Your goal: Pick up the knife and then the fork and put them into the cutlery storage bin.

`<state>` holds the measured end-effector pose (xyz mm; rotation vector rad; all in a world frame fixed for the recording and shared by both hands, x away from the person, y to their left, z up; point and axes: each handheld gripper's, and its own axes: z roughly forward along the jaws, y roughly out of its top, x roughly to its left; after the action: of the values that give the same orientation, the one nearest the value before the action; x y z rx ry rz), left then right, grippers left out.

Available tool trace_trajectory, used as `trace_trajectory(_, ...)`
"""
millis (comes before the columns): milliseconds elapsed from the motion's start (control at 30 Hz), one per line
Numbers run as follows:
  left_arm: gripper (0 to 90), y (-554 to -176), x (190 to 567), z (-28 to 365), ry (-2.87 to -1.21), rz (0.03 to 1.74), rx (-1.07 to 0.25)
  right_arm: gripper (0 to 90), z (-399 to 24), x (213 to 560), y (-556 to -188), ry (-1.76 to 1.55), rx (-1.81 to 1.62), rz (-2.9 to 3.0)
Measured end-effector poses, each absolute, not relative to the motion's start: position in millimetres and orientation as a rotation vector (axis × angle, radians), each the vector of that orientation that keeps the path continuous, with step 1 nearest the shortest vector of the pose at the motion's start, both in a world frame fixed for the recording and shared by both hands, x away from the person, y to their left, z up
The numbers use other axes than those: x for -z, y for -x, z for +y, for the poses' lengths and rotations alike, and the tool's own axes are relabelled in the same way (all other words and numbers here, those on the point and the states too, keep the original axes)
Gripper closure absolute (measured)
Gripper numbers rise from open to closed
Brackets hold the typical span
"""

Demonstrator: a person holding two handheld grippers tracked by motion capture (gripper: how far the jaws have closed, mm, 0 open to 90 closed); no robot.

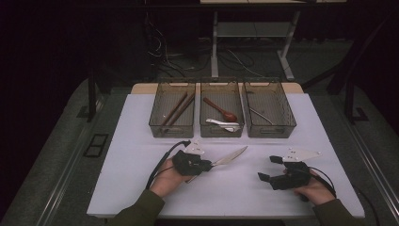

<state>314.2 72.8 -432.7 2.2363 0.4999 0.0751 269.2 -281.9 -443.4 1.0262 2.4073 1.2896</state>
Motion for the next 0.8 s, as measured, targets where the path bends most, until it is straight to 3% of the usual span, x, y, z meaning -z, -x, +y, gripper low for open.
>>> trace_trajectory(667, 79.1, -305.2, 401.5, 76.4, -2.063, 0.519, -0.166, 14.3, -265.7, 411.9, -278.0, -1.039, -1.350, 2.360)
trace_trajectory(800, 79.2, -304.7, 401.6, 70.9, -2.048, 0.559, -0.191, 25.0, -250.3, 404.2, -284.6, -1.055, -1.346, 2.352)
